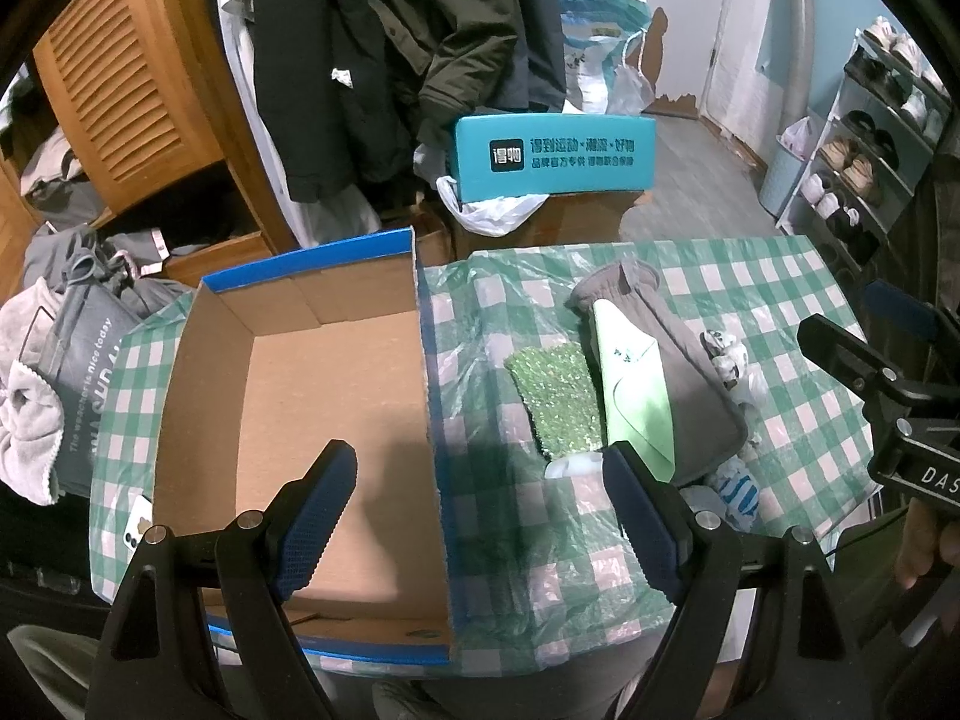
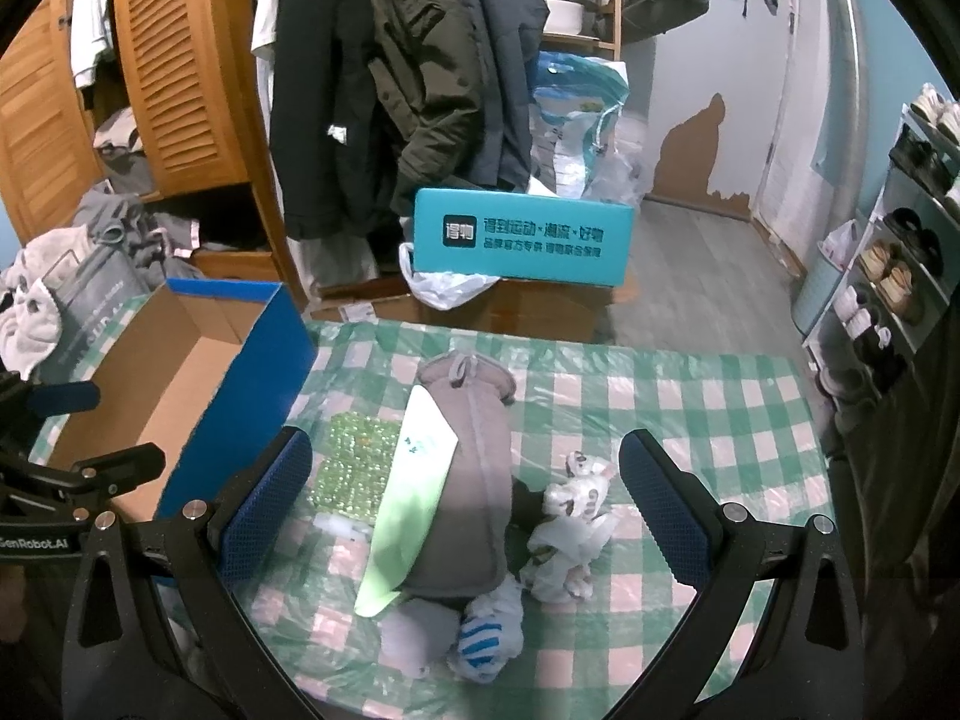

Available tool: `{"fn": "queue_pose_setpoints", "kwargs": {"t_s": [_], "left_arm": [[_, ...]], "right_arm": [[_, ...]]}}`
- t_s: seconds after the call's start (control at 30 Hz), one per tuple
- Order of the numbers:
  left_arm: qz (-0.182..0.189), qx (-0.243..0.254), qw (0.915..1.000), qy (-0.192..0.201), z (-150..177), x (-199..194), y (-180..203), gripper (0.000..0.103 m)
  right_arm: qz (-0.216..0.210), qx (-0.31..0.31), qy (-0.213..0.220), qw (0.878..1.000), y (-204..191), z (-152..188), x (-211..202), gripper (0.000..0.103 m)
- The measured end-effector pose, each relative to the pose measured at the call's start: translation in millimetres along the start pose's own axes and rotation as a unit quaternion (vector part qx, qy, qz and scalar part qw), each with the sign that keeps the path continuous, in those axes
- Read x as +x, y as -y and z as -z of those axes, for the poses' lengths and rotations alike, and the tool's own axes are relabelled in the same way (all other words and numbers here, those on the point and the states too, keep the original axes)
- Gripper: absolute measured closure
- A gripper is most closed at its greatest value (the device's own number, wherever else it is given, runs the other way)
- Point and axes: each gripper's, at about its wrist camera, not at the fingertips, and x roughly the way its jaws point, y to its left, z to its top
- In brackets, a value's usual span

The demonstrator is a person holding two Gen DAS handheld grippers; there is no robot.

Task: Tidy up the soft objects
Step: 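Lower the left tool to the pale green card while the right tool approaches the white tissues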

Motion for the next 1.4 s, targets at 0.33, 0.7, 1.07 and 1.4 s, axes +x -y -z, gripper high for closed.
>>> {"fn": "queue_pose_setpoints", "kwargs": {"t_s": [0.33, 0.7, 1.07, 1.4], "left_arm": [[0.005, 0.007, 0.9992, -0.038, -5.2, 25.9, 16.4, 0.017], [0.018, 0.027, 0.9949, -0.095, -8.9, 61.1, 43.1, 0.017], [0.029, 0.021, 0.9881, -0.149, -5.5, 105.5, 63.6, 0.017], [0.042, 0.014, 0.9829, -0.179, -8.0, 136.1, 76.8, 0.017]], "right_arm": [[0.021, 0.021, -0.023, 0.999, 25.7, 6.2, 8.9, 0.001], [0.044, 0.068, -0.070, 0.994, 63.8, 18.4, 34.8, 0.001], [0.049, 0.097, -0.127, 0.986, 84.8, 34.2, 73.5, 0.001], [0.057, 0.128, -0.177, 0.974, 103.5, 52.8, 108.0, 0.002]]}}
